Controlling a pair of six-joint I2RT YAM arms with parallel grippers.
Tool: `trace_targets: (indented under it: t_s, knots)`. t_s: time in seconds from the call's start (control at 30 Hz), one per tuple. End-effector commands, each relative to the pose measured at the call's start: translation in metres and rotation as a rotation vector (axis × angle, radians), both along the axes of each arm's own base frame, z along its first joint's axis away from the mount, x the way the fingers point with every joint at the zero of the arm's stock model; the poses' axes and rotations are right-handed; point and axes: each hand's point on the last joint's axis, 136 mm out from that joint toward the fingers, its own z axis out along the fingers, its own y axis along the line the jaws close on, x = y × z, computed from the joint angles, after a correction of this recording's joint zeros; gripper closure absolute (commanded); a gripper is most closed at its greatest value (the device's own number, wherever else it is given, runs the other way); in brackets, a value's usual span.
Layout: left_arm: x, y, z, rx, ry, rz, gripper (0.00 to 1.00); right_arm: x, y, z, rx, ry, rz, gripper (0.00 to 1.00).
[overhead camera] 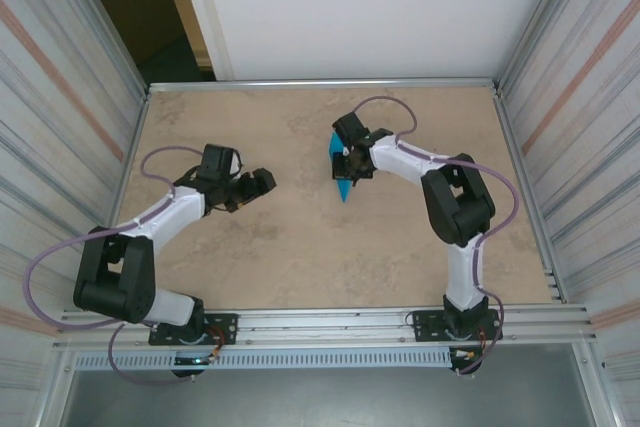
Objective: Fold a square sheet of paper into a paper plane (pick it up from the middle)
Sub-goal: Move the paper plane to the top-center of the table.
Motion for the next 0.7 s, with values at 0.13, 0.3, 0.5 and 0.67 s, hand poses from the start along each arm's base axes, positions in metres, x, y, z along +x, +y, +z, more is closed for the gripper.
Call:
trace_targets:
  t_s: [0.13,0.3,0.5,0.67]
  knots:
    - [-0.009,0.011,-0.011,0.060,0.026,0.004,0.11,0.013,-0.014,-0.018,-0.079,0.059,0.025,0.87]
    - [-0.009,0.010,-0.016,0.055,0.043,0.004,0.10,0.013,-0.015,-0.026,-0.096,0.079,0.021,0.78]
    - [-0.009,0.008,-0.021,0.038,0.059,0.016,0.10,0.012,-0.017,-0.034,-0.117,0.090,0.012,0.74]
    - [-0.010,0.008,-0.023,0.034,0.064,0.018,0.09,0.010,-0.026,-0.050,-0.184,0.108,0.002,0.72]
